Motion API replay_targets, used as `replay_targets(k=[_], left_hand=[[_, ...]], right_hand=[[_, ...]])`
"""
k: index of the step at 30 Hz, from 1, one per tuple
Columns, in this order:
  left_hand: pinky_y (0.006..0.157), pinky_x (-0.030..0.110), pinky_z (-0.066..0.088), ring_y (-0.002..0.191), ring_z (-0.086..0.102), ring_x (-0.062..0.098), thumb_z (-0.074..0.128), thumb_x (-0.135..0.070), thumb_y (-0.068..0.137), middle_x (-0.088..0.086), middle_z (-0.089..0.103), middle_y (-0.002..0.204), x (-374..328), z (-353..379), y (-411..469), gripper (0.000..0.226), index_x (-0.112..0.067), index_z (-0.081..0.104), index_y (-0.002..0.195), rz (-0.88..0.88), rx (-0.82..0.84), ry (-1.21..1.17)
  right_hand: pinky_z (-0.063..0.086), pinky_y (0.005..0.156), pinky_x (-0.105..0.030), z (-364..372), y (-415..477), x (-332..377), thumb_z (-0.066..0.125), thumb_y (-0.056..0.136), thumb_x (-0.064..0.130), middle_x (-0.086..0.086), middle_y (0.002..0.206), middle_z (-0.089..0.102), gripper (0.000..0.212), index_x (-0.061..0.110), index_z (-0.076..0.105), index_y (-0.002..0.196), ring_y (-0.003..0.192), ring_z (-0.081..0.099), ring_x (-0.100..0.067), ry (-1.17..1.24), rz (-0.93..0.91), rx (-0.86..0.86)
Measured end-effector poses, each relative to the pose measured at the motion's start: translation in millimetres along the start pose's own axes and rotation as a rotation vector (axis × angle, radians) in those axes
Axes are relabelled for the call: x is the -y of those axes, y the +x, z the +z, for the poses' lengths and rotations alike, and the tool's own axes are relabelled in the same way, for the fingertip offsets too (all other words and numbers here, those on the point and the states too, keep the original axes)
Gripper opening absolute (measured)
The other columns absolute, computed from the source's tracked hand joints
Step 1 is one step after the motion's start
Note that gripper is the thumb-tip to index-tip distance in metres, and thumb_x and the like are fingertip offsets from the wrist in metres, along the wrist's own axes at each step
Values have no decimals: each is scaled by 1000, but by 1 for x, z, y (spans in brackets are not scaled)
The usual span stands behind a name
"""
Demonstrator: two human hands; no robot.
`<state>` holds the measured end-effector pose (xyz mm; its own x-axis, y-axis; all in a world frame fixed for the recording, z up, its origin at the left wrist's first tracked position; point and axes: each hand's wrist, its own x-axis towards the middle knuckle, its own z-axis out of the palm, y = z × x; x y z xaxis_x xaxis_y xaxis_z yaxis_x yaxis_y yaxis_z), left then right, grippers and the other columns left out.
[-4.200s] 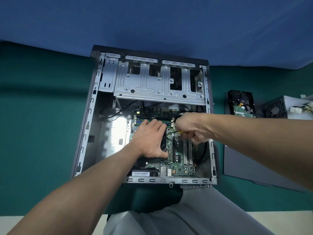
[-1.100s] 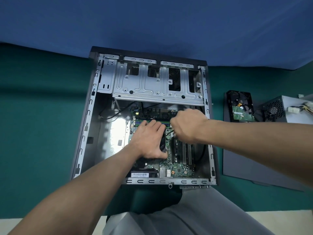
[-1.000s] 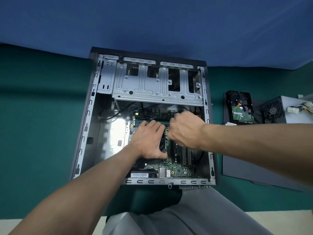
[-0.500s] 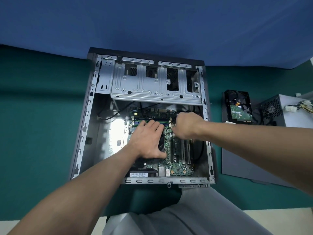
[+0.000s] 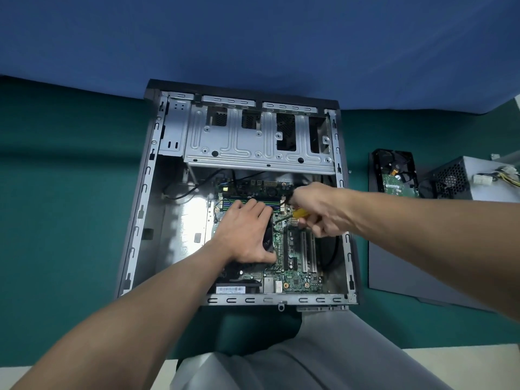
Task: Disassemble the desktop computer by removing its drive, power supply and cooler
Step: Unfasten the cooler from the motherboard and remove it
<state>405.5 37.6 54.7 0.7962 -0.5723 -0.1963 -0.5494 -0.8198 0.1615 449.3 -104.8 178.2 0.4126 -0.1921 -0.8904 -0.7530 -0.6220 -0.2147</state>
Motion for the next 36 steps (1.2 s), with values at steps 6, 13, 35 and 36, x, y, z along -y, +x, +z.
replay_targets(k=[6, 13, 35, 36], left_hand=[[88, 40, 37, 98, 46, 22, 38, -82, 60, 4, 55, 109, 0, 0, 0, 88, -13, 48, 113, 2, -9, -5], [88, 41, 37, 97, 45, 21, 37, -82, 60, 3, 54, 107, 0, 0, 0, 86, -13, 47, 111, -3, -7, -14], [93, 43, 37, 108, 48, 23, 37, -84, 58, 6, 57, 117, -1, 3, 1, 97, -11, 52, 120, -18, -4, -10], [91, 42, 38, 104, 48, 23, 37, -84, 58, 7, 57, 114, -1, 3, 0, 95, -11, 52, 117, -12, -12, -6]], right_hand=[[42, 52, -24, 7, -7, 0, 42, 94, 13, -5, 71, 53, 17, 8, 51, 79, 59, 48, -20, -724, -332, -156], [35, 54, -33, 6, -22, -13, 41, 95, 13, -4, 64, 39, 39, 14, 24, 61, 65, 45, -24, -1651, -1026, -290], [37, 52, -26, 13, -18, 15, 55, 86, 10, -4, 64, 45, 25, 7, 41, 66, 65, 53, -26, -1127, -799, -274], [36, 47, -22, 12, -15, 18, 57, 87, 13, -5, 64, 51, 25, 6, 46, 65, 60, 56, -25, -850, -658, -239]])
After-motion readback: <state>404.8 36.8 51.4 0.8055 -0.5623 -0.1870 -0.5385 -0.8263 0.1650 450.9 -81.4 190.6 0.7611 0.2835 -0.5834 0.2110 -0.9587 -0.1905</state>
